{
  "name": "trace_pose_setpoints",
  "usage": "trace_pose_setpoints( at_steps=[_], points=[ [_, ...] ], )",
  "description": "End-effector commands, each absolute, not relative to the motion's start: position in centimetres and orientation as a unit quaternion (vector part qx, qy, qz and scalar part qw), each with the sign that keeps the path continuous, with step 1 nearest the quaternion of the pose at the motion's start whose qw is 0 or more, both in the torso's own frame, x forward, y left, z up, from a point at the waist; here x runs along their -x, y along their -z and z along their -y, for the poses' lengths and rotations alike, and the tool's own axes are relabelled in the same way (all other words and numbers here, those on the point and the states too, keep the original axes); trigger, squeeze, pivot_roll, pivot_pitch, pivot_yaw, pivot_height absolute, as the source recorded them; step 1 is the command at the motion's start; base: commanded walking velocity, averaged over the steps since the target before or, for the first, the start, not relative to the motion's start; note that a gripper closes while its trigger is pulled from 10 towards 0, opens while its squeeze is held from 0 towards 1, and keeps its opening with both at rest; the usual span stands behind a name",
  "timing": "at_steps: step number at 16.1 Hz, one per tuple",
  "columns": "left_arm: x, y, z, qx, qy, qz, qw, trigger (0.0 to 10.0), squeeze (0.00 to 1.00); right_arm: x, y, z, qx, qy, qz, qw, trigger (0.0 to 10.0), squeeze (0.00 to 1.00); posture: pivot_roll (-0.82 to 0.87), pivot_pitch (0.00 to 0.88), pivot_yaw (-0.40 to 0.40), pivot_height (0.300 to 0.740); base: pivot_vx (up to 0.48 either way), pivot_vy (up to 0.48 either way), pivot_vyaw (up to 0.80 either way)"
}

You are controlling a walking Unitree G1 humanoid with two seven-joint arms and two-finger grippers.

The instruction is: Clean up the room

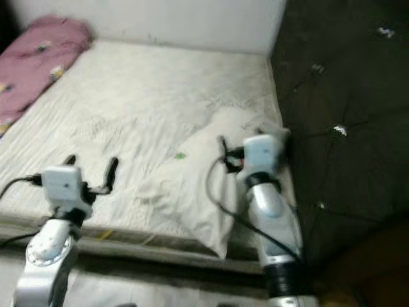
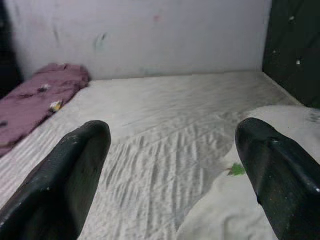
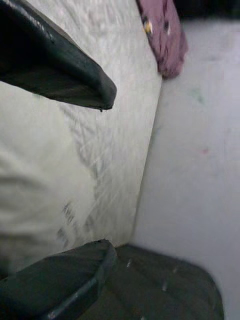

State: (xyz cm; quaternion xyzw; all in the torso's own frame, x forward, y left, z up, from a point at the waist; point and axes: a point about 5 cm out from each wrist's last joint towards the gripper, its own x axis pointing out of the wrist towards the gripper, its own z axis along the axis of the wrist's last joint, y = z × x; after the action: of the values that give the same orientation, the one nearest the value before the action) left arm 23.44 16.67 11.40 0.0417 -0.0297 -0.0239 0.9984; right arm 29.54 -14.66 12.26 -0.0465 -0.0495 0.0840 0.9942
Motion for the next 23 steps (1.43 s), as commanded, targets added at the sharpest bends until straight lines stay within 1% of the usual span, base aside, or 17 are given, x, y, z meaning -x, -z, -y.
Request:
trace_pose_setpoints(
  at_steps=[1, 5, 7, 11, 13, 15, 18, 20, 23],
  points=[
    [-23.6, -11.6, -15.7, -0.035, 0.046, 0.035, 0.998, 10.0, 0.0, -29.5, -12.2, 16.1, 0.054, -0.063, 0.045, 0.996, 10.0, 0.0, -0.04, 0.0, -0.008, 0.74, 0.412, 0.0, 0.0],
    [-23.6, -11.4, -15.7, -0.033, 0.04, 0.03, 0.998, 10.0, 0.0, -29.5, -12.2, 16.2, 0.053, -0.06, 0.045, 0.996, 10.0, 0.0, -0.03, 0.0, -0.005, 0.74, 0.434, 0.0, 0.0],
    [-23.7, -11.3, -15.7, -0.027, 0.036, 0.024, 0.999, 10.0, 0.0, -29.7, -12.2, 16.1, 0.053, -0.06, 0.044, 0.996, 10.0, 0.0, -0.03, 0.0, -0.007, 0.74, 0.0, 0.0, 0.0],
    [-24.0, -11.3, -15.5, -0.021, 0.031, 0.023, 0.999, 10.0, 0.0, -29.8, -12.3, 16.3, 0.052, -0.058, 0.047, 0.996, 10.0, 0.0, -0.03, 0.0, -0.011, 0.74, 0.0, 0.0, -0.72],
    [-24.0, -11.3, -15.8, -0.031, 0.013, 0.012, 0.999, 10.0, 0.0, -29.8, -12.4, 16.2, 0.053, -0.057, 0.049, 0.996, 10.0, 0.0, -0.03, 0.0, -0.01, 0.74, 0.0, 0.0, 0.0],
    [-24.0, -11.3, -16.1, -0.052, 0.008, 0.019, 0.998, 10.0, 0.0, -29.8, -12.4, 16.1, 0.054, -0.057, 0.05, 0.996, 10.0, 0.0, -0.02, 0.0, -0.007, 0.74, 0.0, 0.0, 0.0],
    [-24.2, -11.4, -16.4, -0.044, -0.002, 0.01, 0.999, 10.0, 0.0, -30.0, -12.9, 15.7, 0.05, -0.061, 0.055, 0.995, 10.0, 0.0, -0.02, 0.0, -0.003, 0.74, 0.0, 0.0, 0.0],
    [-24.0, -11.3, -16.2, -0.032, 0.002, 0.009, 0.999, 10.0, 0.0, -29.9, -12.7, 15.8, 0.046, -0.057, 0.054, 0.996, 10.0, 0.0, -0.02, 0.0, 0.0, 0.74, 0.0, 0.0, -0.73],
    [-23.2, -11.2, -16.1, -0.008, -0.006, 0.007, 1.0, 10.0, 0.0, -28.9, -12.0, 16.3, 0.049, -0.048, 0.046, 0.997, 10.0, 0.0, -0.03, 0.0, 0.003, 0.74, 0.0, 0.0, 0.0]
  ],
)
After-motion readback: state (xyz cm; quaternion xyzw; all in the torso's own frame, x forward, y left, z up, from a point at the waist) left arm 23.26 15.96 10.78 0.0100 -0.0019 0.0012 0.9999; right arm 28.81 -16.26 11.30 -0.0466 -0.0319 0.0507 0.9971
